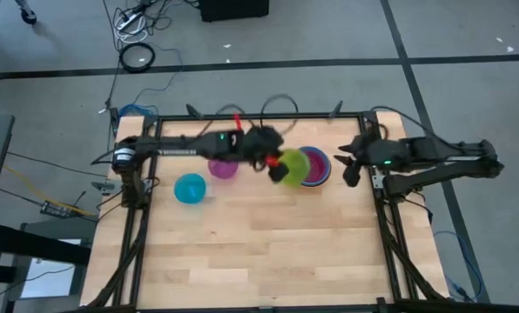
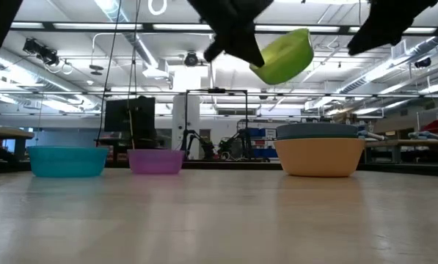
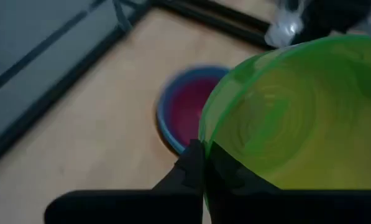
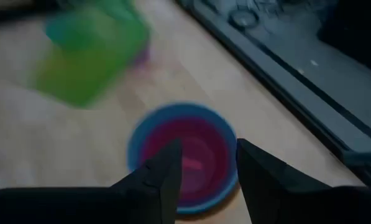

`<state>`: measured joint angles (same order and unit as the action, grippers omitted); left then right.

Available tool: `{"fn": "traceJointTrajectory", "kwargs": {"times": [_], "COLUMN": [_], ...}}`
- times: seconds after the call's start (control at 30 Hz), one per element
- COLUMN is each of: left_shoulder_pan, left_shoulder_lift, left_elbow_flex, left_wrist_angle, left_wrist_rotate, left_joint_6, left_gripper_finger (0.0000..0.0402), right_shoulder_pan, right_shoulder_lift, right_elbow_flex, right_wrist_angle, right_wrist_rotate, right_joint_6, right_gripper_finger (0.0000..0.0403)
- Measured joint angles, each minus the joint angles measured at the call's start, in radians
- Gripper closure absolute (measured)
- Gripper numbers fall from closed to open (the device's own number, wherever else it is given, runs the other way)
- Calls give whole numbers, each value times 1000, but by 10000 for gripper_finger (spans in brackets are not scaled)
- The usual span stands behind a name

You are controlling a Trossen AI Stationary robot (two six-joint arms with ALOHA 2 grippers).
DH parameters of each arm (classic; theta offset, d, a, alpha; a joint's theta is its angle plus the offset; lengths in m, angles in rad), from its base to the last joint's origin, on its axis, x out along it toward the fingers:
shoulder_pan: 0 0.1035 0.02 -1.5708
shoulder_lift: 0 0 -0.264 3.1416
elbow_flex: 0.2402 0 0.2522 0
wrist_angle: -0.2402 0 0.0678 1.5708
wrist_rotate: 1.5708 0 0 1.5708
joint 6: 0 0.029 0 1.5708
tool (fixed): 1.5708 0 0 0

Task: Nest bowls inside each other
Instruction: Stack the green bowl on the top red bowl, then stack the purple bowl on the top green bowl

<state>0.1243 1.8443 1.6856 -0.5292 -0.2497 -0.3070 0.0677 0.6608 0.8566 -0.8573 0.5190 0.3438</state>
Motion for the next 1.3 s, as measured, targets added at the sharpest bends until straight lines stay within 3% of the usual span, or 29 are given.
{"fn": "traceJointTrajectory", "kwargs": {"times": [0.2,0.33,0.47,0.67,0.8,1.07,1.17,1.3], "left_shoulder_pan": [125,122,123,120,119,103,99,69], "left_shoulder_lift": [133,205,237,243,244,236,185,2], "left_elbow_flex": [0,9,36,64,64,74,135,243], "left_wrist_angle": [214,301,293,243,237,224,99,-113], "left_wrist_rotate": [248,286,262,188,203,262,263,101], "left_joint_6": [-42,-88,-113,-148,-161,-149,-94,6], "left_gripper_finger": [399,399,395,347,326,321,320,320], "right_shoulder_pan": [39,41,41,41,41,41,41,38], "right_shoulder_lift": [-160,-202,-203,-168,-137,-61,-8,90], "right_elbow_flex": [0,0,0,0,0,0,0,0], "right_wrist_angle": [2,2,-6,-9,-14,-11,8,128], "right_wrist_rotate": [5,5,5,5,5,-4,-12,11], "right_joint_6": [47,48,49,47,47,48,45,-4], "right_gripper_finger": [266,266,266,266,266,266,266,266]}}
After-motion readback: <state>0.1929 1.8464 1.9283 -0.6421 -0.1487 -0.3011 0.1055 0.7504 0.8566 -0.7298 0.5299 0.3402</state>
